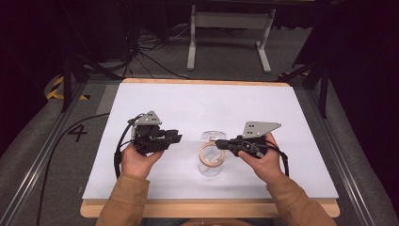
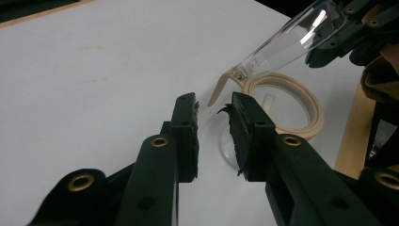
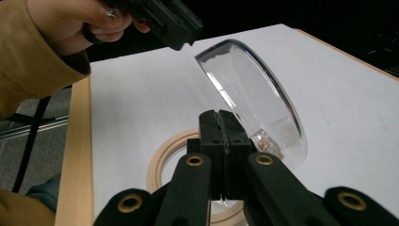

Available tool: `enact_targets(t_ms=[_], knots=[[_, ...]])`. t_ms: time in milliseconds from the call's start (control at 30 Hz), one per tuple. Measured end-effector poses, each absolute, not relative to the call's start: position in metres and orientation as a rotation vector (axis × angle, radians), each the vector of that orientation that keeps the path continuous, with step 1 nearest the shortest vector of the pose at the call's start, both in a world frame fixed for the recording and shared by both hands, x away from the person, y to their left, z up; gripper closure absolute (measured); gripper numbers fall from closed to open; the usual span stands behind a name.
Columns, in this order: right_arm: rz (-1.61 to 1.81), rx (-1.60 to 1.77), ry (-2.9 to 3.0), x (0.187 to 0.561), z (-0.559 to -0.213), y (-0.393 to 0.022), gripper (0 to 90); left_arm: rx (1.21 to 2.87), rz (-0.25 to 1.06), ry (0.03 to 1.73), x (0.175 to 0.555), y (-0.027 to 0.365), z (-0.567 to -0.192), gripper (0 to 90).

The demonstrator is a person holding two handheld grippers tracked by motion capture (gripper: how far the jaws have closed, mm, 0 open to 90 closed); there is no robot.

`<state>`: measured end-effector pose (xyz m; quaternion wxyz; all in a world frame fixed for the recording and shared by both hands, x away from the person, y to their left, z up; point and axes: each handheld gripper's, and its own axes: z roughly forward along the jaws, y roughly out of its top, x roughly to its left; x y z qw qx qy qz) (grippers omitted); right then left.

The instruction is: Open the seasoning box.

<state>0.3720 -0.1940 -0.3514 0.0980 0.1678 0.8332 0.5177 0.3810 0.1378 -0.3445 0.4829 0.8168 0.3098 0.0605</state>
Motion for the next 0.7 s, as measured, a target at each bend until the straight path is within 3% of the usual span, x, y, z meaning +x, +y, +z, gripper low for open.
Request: enact_targets(t_ms=[700], knots=[[1.494,0.575,2.456,0.389,-0.361,-0.201,90.0,1.989,0.167,0.793,0.38,0.141,-0.348,72.7]])
